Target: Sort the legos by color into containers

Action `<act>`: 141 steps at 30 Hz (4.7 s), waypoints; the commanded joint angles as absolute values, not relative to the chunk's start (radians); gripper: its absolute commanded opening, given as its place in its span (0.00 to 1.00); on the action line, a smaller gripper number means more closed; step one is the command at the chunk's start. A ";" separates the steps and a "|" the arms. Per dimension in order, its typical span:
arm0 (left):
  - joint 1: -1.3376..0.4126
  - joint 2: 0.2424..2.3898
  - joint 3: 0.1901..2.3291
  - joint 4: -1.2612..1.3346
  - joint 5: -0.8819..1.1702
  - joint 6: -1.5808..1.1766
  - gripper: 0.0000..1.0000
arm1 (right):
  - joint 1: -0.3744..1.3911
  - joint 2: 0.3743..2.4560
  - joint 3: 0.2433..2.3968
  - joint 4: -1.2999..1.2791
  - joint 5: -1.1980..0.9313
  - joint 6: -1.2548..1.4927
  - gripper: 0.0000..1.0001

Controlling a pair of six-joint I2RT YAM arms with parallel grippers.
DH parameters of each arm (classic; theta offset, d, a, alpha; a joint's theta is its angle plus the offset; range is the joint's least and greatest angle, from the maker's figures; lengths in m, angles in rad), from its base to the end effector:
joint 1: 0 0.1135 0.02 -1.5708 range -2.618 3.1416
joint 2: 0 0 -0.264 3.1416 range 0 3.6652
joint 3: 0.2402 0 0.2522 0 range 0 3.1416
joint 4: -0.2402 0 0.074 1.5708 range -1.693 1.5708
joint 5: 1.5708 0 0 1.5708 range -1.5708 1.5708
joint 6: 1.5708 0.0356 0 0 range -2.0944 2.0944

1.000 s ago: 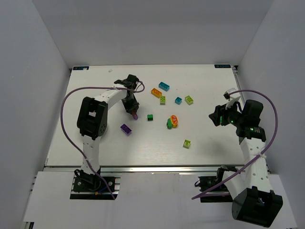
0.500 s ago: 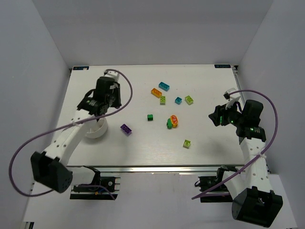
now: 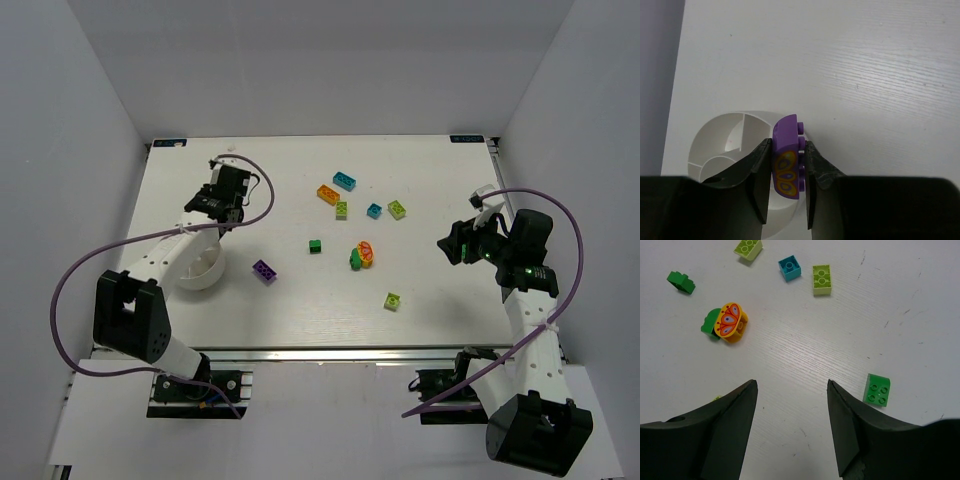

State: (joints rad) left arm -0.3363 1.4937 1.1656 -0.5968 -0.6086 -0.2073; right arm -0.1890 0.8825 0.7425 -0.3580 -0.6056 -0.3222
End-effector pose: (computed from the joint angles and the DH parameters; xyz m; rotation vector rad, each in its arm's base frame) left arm 0.3022 -0.0841 0.2722 -0.0939 2.3344 0.4942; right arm 0.1943 -0.0165 0.2933 -0.4919 1.9245 0.2967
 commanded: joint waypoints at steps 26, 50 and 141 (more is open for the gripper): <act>-0.324 1.554 1.204 -0.699 -0.836 -0.448 0.53 | -0.199 0.873 0.764 -0.360 -0.627 -0.341 0.64; -0.380 1.509 1.149 -0.781 0.134 -0.529 0.62 | -0.204 0.873 0.761 -0.379 -0.683 -0.377 0.62; -0.339 1.963 1.683 -1.315 -0.980 -0.844 0.30 | -0.210 0.871 0.761 -0.388 -0.683 -0.385 0.62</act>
